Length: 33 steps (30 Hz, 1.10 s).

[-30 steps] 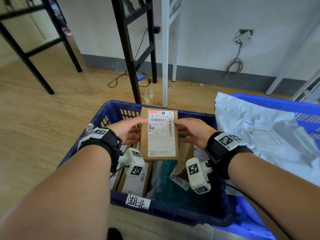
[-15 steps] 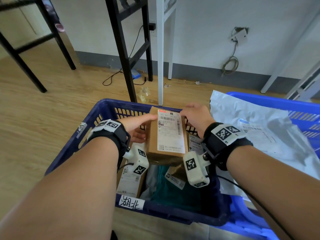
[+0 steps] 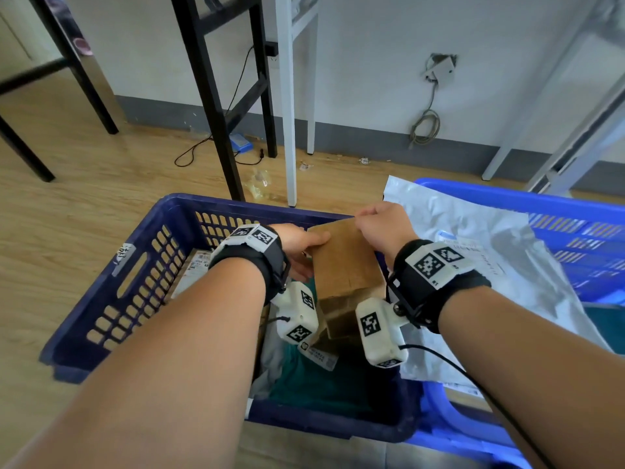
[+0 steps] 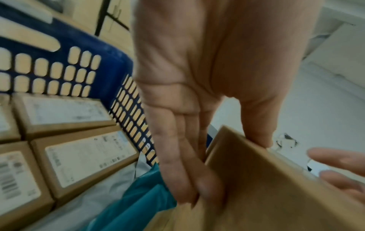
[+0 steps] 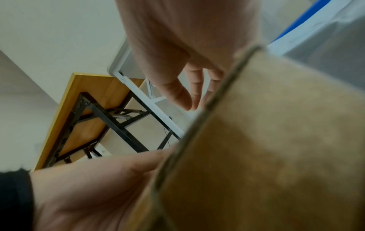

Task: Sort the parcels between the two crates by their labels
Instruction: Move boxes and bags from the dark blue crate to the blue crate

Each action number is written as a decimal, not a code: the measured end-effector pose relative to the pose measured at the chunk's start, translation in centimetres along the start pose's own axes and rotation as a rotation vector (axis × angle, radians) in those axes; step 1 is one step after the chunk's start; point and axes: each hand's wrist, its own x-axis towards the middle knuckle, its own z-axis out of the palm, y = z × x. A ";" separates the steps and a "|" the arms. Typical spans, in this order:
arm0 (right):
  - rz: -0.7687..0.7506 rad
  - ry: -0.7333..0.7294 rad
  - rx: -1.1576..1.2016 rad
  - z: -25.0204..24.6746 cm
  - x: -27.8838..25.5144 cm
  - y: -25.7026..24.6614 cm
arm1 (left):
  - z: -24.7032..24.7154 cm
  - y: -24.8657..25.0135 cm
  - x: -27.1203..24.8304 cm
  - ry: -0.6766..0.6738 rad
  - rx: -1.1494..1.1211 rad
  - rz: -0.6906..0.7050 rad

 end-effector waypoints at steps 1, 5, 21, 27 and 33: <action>-0.003 0.015 0.014 -0.3 0.1 0.0 | 0.1 0.1 -0.1 -0.025 -0.008 -0.001; -0.055 0.089 0.036 -1.6 0.5 -0.6 | 0.5 0.8 0.2 -0.038 -0.062 0.027; -0.124 -0.052 -0.077 1.0 -0.9 -1.6 | -1.3 -1.7 1.1 0.002 -0.152 -0.058; -0.149 -0.250 -0.171 6.3 -1.4 -3.5 | -5.9 -5.2 0.3 0.132 -0.108 -0.112; -0.033 -0.528 -0.404 14.3 -1.0 -2.6 | -10.6 -10.3 0.6 0.266 -0.112 -0.225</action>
